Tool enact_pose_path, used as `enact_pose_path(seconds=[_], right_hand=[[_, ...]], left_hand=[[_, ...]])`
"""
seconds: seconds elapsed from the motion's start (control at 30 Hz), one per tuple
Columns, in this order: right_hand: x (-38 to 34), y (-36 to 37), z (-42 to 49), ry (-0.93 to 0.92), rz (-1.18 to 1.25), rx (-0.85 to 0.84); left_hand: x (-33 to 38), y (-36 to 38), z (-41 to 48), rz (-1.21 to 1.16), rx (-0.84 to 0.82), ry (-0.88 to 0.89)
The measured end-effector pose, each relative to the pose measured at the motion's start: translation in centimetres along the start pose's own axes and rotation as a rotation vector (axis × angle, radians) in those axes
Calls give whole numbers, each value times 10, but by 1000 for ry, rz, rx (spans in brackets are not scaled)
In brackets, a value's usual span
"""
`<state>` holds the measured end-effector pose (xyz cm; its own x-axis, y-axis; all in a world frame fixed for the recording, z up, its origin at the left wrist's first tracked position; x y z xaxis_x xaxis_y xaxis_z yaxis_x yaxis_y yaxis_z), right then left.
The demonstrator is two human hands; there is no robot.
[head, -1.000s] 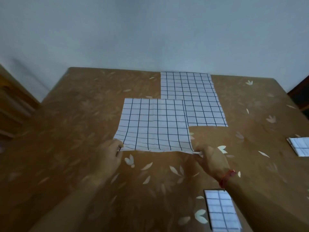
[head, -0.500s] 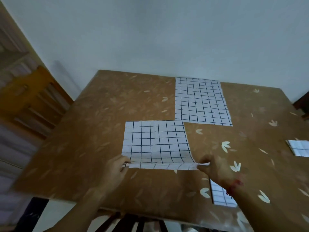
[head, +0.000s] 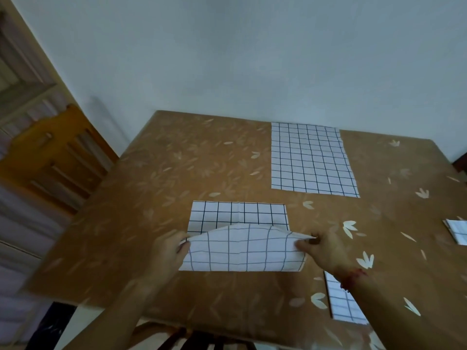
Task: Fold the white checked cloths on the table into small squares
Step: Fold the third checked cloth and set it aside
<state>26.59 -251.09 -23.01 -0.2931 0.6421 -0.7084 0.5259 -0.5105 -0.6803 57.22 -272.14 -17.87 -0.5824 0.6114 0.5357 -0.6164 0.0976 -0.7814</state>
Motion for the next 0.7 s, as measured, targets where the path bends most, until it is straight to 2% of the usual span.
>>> enact_pose_path(seconds=[0.13, 0.27, 0.53, 0.7], right_hand=[[-12, 6, 29, 43, 78, 68], [-19, 17, 65, 30, 9, 109], [14, 62, 102, 136, -4, 46], [26, 69, 108, 172, -24, 69]], left_hand=[[-14, 18, 37, 36, -1, 13], [-38, 45, 71, 64, -19, -24], [-77, 90, 98, 103, -28, -135], [-82, 106, 108, 52, -13, -109]])
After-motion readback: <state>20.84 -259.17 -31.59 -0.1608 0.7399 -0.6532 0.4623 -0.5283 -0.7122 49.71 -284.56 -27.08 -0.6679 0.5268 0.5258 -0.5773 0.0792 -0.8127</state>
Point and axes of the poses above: each hand's wrist, its own z-axis towards the middle knuckle, its own y-axis out of the palm, x = y × z, the point moved 10 cm from there along z, towards the middle knuckle, and after that the axes turned 12 degrees about x, right-handed, at the moved point
